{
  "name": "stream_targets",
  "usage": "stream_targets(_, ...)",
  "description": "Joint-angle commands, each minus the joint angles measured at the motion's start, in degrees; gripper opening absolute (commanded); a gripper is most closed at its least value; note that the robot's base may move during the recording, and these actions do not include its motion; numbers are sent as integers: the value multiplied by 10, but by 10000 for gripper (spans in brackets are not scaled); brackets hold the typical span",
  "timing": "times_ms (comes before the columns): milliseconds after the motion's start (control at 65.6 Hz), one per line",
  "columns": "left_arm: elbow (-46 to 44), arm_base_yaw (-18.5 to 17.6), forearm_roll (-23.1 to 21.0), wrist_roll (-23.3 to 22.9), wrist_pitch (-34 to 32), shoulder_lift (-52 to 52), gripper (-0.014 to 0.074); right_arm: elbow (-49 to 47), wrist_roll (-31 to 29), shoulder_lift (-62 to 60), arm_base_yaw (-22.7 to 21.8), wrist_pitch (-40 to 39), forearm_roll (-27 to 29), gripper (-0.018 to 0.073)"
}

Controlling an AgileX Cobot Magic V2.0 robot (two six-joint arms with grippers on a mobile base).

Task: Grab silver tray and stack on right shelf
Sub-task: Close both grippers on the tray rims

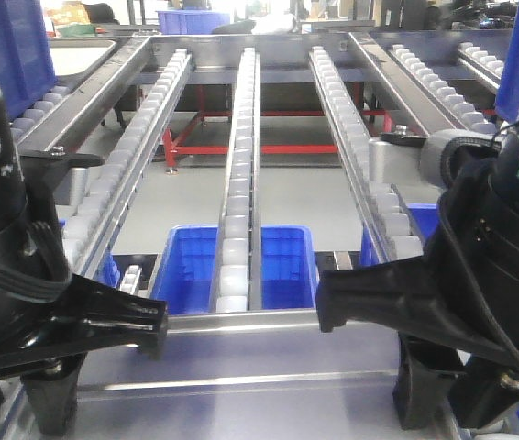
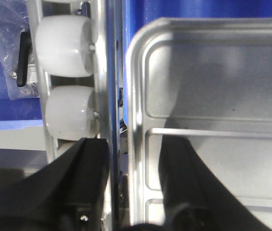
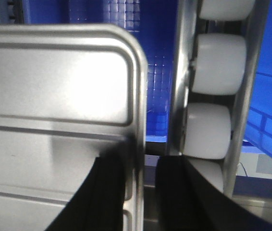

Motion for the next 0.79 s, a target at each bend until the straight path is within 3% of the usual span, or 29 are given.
stream_targets(0, -11, -2, -8, -1, -1, -8, 190, -13, -2, -11, 0, -4, -4, 309)
stream_targets(107, -11, -2, -14, -1, -1, -8, 173, -13, -2, -11, 0, -4, -4, 309)
stream_targets(213, -11, -2, -27, -1, -4, -8, 97, -13, -2, -11, 0, -2, -4, 285)
stream_targets(366, -11, -2, -49, -1, -27, -8, -96, -13, -2, -11, 0, 3, -4, 49)
stream_targets(778, -11, -2, -47, -1, -20, -8, -92, -13, -2, -11, 0, 0, -3, 58)
